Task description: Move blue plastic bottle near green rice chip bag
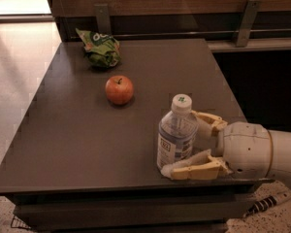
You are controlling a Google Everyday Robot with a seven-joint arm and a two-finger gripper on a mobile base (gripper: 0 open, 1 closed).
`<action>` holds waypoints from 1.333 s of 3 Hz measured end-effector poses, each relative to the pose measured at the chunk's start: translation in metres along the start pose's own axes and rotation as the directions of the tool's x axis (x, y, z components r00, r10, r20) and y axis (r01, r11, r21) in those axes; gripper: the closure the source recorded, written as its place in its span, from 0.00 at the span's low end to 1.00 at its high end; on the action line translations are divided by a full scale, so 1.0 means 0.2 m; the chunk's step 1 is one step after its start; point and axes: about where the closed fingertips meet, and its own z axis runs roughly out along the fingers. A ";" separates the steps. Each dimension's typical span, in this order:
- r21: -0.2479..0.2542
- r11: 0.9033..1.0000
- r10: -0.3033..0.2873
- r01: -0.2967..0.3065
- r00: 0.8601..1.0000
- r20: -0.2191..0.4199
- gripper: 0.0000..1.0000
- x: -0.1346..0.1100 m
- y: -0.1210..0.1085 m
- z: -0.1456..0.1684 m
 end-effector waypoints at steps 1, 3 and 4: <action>-0.006 1.000 -0.004 0.004 1.000 0.010 0.48 0.01 0.01 0.01; -0.013 1.000 -0.014 0.014 1.000 0.004 1.00 -0.02 0.02 0.03; -0.012 1.000 -0.017 0.018 1.000 0.008 1.00 -0.03 0.01 0.03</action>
Offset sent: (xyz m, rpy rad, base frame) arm -0.0002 0.0026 -0.0016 0.0084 -0.0056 0.0066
